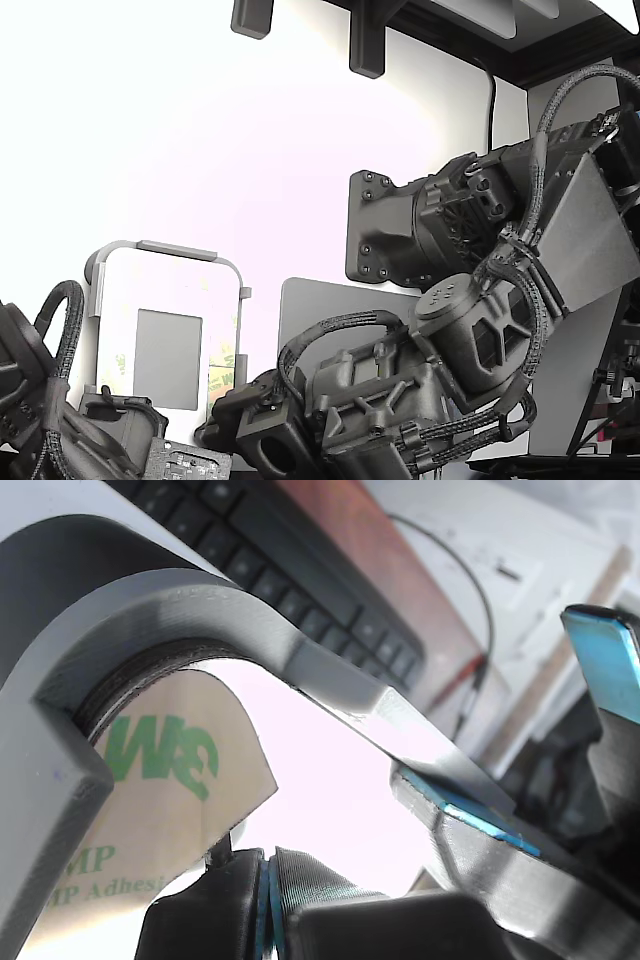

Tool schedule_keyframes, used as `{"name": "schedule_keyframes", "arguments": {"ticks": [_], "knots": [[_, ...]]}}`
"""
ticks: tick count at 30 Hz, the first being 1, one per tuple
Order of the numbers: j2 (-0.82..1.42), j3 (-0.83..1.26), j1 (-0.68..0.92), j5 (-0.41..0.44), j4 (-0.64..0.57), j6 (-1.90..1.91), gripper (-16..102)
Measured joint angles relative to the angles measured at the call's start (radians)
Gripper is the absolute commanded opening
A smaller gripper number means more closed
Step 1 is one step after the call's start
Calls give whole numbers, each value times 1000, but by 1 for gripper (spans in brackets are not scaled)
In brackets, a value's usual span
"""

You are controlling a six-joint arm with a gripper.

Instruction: Peel off protective film from adhesive tape.

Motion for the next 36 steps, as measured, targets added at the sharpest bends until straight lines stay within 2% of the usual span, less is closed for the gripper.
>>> {"name": "schedule_keyframes", "arguments": {"ticks": [36], "knots": [[28,29,5,8,11,3,-10]]}}
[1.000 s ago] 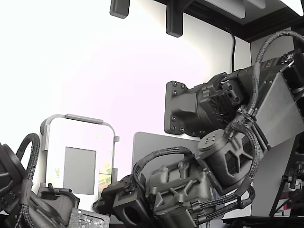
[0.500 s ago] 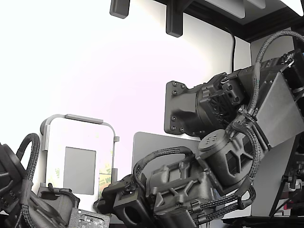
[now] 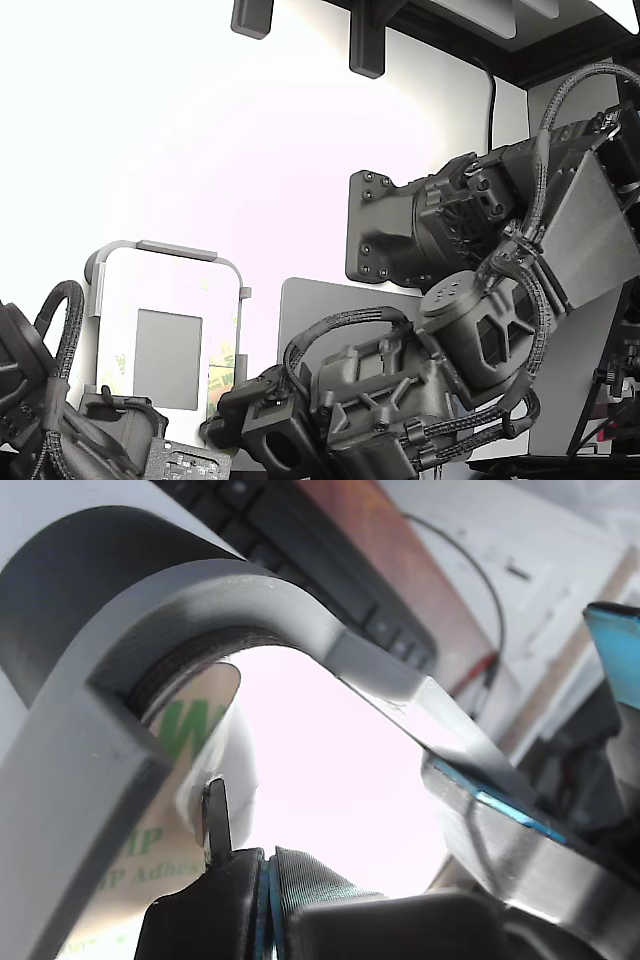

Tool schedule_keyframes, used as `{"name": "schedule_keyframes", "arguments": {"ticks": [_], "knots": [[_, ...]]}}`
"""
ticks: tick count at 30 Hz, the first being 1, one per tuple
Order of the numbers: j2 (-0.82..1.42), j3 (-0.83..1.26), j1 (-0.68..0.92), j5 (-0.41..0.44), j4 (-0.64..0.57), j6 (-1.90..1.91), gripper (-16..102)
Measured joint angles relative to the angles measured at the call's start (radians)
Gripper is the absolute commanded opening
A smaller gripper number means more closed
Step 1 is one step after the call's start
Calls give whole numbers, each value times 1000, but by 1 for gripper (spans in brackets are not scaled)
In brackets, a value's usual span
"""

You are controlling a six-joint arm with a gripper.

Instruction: Peel off protective film from adhesive tape.

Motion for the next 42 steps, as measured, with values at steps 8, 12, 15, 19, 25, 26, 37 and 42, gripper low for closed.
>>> {"name": "schedule_keyframes", "arguments": {"ticks": [8,12,15,19,25,26,37,42], "knots": [[3,25,0,2,-29,2,-10],[3,32,0,5,-43,-6,-10],[3,37,0,5,-54,-14,-10],[3,48,-5,2,-72,-25,-10],[3,58,-18,-5,-91,-37,-10],[3,58,-20,-5,-91,-38,-10],[12,58,-35,-5,-67,-49,-10],[12,35,-44,-5,-23,-58,-10]]}}
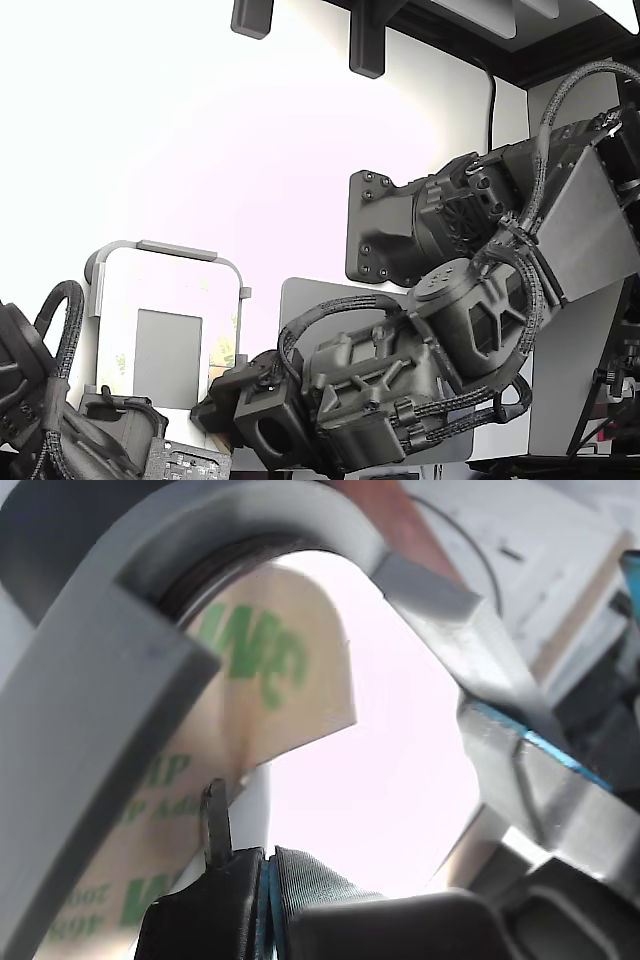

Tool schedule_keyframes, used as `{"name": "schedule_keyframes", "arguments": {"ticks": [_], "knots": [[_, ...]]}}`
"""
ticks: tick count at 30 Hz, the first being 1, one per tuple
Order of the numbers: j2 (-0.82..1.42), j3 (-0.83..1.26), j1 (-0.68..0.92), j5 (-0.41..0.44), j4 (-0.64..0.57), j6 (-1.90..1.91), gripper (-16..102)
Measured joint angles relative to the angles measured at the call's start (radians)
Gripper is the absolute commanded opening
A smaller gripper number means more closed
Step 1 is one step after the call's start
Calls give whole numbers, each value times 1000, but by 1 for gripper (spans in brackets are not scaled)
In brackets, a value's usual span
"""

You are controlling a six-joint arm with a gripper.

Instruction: Peel off protective film from adhesive tape.

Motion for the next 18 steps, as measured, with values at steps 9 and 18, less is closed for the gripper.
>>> {"name": "schedule_keyframes", "arguments": {"ticks": [9,18], "knots": [[181,-17,-9,91,242,107,95],[397,-137,-170,8,591,325,96]]}}
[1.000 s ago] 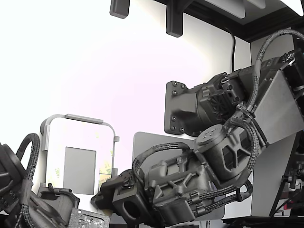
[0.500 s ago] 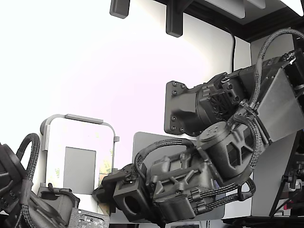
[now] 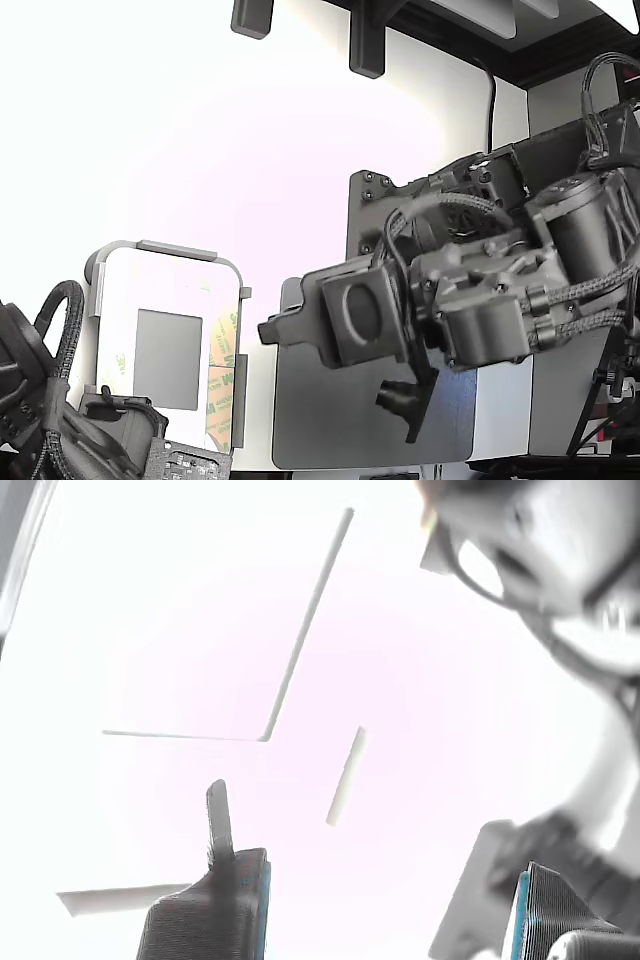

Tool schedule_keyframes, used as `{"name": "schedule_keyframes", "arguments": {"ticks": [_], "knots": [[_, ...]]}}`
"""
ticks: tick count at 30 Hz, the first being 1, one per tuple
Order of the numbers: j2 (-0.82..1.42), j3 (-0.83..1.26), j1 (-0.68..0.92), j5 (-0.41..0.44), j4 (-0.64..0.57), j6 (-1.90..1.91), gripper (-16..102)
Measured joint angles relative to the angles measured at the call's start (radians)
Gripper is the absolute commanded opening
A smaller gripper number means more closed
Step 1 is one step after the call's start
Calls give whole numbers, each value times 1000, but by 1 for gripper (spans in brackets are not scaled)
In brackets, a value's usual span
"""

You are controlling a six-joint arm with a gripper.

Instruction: Peel off protective film from adhesive tape.

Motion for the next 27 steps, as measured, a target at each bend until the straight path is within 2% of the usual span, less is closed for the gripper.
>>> {"name": "schedule_keyframes", "arguments": {"ticks": [2,3,4,5,11,16,20,27], "knots": [[52,5,-66,-51,49,84,96],[84,20,-103,-81,61,138,91],[110,32,-133,-107,63,190,99],[144,43,-166,-129,55,255,100],[342,163,-360,-158,-75,792,100],[456,316,-548,-259,-110,1190,100],[555,449,-664,-334,-167,1355,100],[718,658,-696,-327,-181,1358,100]]}}
